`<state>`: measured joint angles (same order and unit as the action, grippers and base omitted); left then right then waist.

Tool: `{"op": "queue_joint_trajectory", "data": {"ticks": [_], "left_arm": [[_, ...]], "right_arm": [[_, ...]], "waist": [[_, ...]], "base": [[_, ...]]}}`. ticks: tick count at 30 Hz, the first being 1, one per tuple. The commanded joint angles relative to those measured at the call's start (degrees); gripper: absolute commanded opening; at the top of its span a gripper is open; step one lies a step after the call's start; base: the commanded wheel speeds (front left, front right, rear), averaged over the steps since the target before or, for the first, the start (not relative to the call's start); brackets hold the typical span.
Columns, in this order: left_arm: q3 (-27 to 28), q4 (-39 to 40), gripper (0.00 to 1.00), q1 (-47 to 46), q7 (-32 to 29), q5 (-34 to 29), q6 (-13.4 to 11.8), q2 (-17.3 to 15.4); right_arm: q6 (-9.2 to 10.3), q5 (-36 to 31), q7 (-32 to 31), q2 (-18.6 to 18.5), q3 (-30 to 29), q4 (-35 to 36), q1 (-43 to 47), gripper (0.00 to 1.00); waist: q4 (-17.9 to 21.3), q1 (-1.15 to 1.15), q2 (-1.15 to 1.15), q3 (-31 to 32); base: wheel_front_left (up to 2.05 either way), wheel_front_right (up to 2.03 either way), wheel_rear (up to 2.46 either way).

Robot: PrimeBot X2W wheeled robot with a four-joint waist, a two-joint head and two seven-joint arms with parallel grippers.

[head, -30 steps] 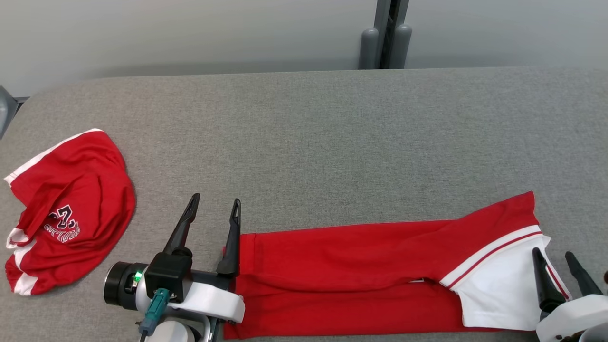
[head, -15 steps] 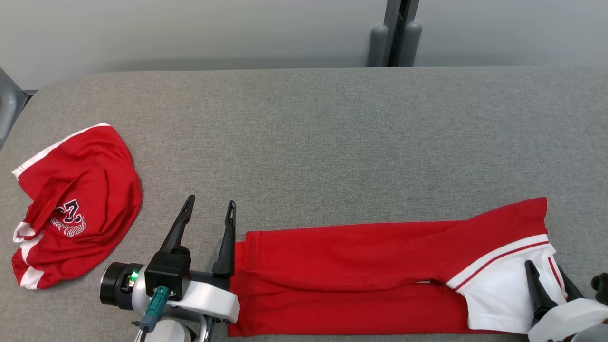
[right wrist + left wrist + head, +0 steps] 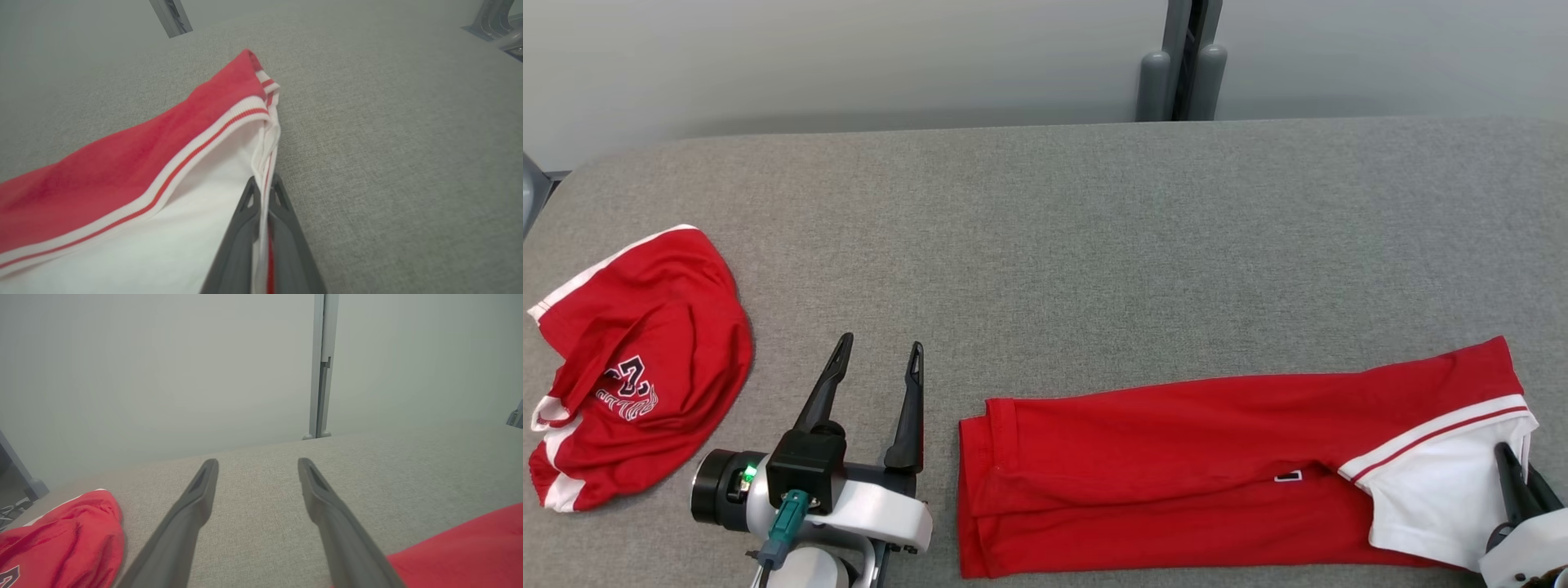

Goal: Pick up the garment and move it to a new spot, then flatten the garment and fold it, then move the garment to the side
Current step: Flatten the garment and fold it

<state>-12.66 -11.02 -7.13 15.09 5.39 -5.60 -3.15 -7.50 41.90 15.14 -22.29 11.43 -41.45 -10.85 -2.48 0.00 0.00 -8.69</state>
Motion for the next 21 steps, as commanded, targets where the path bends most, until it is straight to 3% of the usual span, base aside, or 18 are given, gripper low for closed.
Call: {"op": "queue_joint_trajectory", "data": {"ticks": [1, 10, 21], "left_arm": [[0.3, 0.0, 1.0, 0.4, 0.1, -0.2, 0.1, -0.2], [0.2, -0.3, 1.0, 0.3, 0.1, 0.0, 0.4, 0.1], [0.4, -1.0, 1.0, 1.3, 0.1, 1.1, -0.1, 0.1]], "right_arm": [[0.02, -0.5, 0.0, -0.2, -0.3, 0.0, 0.4, 0.0], [0.02, -1.2, 0.0, -0.5, -0.1, 0.1, -1.3, 0.0], [0.01, 6.5, -5.3, -2.6, 7.8, 13.8, -0.1, 0.0]], "waist": [[0.1, 0.0, 0.0, 0.1], [0.8, 0.0, 0.0, 0.4], [2.3, 0.0, 0.0, 2.7]], "base": [[0.0, 0.0, 0.0], [0.0, 0.0, 0.0], [0.0, 0.0, 0.0]]}}
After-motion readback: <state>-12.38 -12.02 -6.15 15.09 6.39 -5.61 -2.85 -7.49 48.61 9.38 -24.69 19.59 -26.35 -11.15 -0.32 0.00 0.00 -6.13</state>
